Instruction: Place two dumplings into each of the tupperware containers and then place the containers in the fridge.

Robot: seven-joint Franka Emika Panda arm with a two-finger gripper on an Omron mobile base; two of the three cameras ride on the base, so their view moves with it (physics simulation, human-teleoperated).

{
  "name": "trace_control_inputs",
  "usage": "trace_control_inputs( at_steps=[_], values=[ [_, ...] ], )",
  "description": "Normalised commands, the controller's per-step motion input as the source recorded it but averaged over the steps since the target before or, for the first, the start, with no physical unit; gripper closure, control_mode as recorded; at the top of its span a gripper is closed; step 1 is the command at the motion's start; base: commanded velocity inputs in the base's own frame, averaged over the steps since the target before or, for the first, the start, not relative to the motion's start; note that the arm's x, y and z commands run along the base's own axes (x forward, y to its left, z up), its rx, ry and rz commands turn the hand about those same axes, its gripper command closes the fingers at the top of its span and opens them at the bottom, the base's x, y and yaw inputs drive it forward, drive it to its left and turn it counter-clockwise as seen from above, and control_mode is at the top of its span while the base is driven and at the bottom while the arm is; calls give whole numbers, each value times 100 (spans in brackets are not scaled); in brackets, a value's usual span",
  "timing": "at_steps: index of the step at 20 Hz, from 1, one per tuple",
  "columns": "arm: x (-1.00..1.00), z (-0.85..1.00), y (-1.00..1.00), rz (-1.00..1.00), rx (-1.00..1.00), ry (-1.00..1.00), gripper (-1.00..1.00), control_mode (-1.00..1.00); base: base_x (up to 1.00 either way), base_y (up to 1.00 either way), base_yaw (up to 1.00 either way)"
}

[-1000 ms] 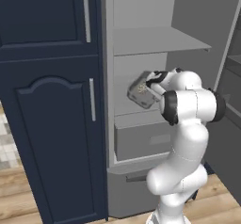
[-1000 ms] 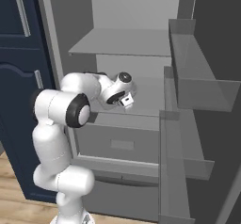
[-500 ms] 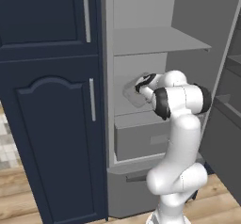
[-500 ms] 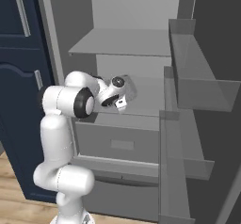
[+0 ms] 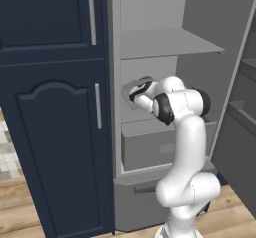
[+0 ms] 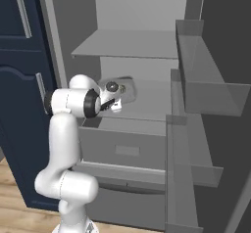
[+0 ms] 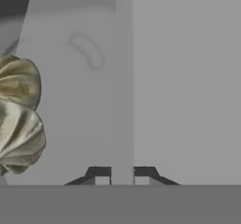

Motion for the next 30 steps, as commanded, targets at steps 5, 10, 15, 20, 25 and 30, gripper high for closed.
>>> trace_control_inputs(
  at_steps=[5, 10, 15, 20, 25, 30],
  values=[
    [88, 0, 15, -3, 6, 0, 100, -100, 0, 0, 0],
    [82, -1, 7, 0, 2, 5, 100, -100, 0, 0, 0],
    [11, -13, 7, 0, 1, 2, -100, -100, 0, 0, 0],
    [-24, -27, -4, -1, 21, -31, -100, -100, 0, 0, 0],
    [-48, -19, -15, 0, 41, -63, -100, -100, 0, 0, 0],
    [-65, 3, -66, 0, 21, -26, -100, -100, 0, 0, 0]
  ],
)
